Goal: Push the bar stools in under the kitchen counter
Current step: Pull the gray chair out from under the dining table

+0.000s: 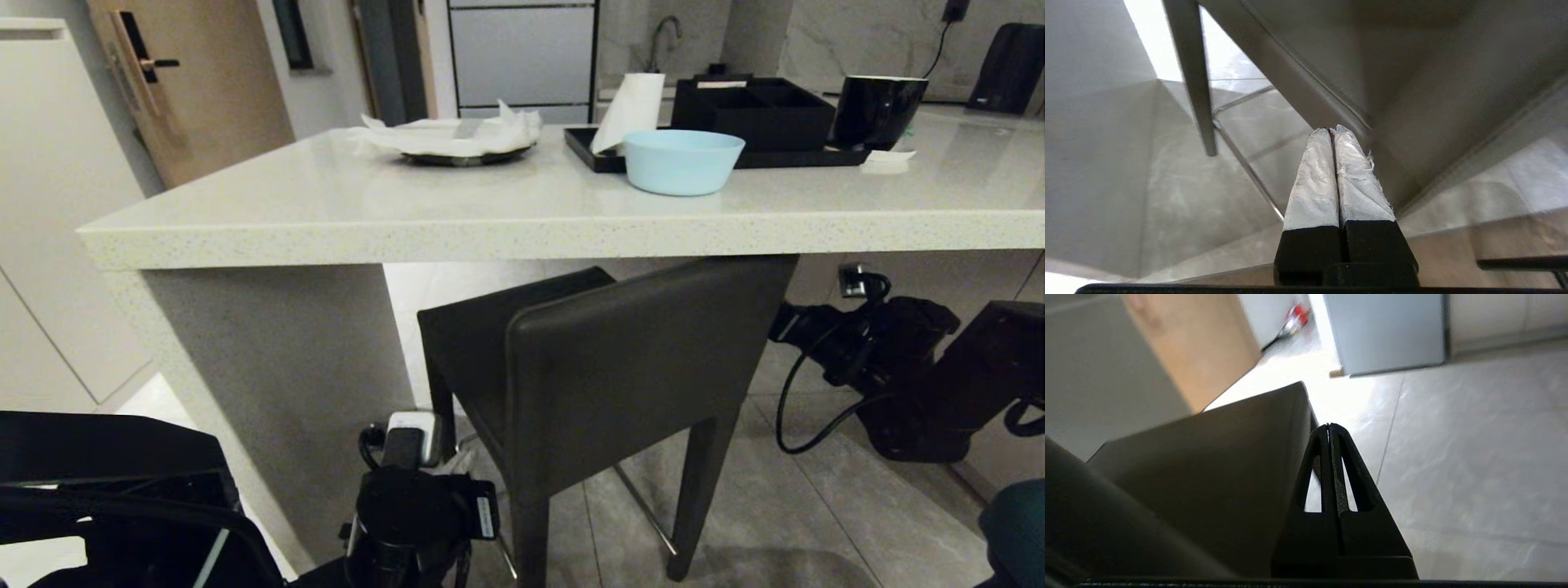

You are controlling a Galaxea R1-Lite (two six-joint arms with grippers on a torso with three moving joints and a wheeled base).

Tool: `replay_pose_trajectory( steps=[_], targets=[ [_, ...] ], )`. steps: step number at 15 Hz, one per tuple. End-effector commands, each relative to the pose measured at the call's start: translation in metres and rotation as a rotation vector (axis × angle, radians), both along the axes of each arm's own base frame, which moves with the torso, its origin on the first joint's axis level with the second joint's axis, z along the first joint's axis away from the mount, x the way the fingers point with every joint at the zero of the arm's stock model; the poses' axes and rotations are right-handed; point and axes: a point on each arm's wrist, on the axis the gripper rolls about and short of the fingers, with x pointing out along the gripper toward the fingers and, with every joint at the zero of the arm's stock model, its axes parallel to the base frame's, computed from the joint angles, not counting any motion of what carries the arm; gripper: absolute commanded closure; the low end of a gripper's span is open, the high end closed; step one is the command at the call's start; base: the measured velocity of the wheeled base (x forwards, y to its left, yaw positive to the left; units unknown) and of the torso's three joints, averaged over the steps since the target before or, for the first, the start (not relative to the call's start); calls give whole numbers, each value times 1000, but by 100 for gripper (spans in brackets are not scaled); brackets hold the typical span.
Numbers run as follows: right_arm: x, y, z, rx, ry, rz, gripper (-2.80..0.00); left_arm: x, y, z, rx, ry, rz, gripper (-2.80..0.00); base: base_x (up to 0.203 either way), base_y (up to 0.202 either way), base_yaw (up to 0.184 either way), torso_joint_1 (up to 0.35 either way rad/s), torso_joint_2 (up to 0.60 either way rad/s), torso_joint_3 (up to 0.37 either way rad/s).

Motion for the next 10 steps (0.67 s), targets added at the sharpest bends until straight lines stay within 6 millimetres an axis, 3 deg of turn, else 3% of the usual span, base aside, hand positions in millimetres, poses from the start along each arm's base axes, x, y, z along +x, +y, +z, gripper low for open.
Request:
replay_pose_trajectory(
  steps=[1,5,10],
  targets=[
    [11,8,-10,2,-7,20,0,2,-4,1,-21,-8,3,0,0,0,0,0,0,0],
    [16,37,-13,8,-10,84,0,10,-5,-8,-5,4,24,0,0,0,0,0,0,0],
    [0,53,-13,4,35,119,0,22,7,-7,-7,3,74,0,0,0,0,0,0,0]
  ],
)
